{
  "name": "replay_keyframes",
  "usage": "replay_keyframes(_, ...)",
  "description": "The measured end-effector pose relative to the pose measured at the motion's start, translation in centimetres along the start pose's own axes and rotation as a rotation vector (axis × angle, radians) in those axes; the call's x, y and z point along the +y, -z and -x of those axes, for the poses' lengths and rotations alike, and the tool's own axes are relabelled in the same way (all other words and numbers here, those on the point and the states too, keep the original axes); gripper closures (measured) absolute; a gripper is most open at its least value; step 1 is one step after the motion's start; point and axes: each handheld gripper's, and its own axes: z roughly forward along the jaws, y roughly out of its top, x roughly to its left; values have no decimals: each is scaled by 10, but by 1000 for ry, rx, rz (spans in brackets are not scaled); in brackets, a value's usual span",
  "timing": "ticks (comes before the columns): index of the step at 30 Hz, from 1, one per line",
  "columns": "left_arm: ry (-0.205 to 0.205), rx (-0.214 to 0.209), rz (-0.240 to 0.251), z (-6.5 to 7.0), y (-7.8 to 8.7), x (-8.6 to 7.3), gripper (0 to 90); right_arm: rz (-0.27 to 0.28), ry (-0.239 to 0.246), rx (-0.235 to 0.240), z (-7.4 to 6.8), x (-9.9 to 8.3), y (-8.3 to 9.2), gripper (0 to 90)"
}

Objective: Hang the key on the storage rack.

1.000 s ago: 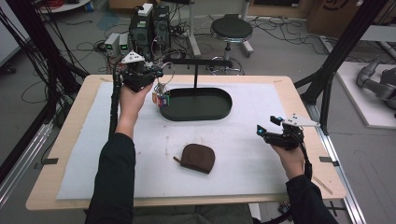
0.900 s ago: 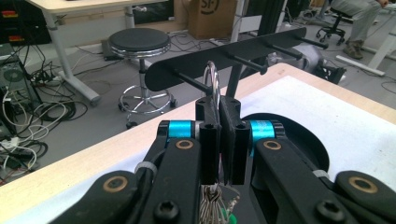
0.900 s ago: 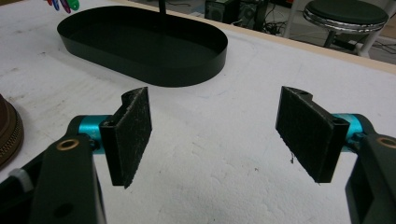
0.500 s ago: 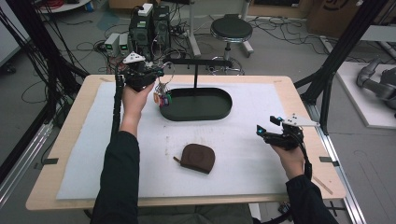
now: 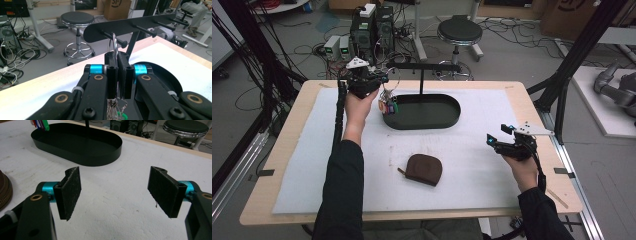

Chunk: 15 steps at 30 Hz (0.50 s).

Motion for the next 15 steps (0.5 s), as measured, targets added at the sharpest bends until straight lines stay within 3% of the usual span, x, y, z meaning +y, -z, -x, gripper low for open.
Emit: replay_keyframes(15,2,29,-7,-2,-2,-5,844,-4,0,2,0,0,-1,274)
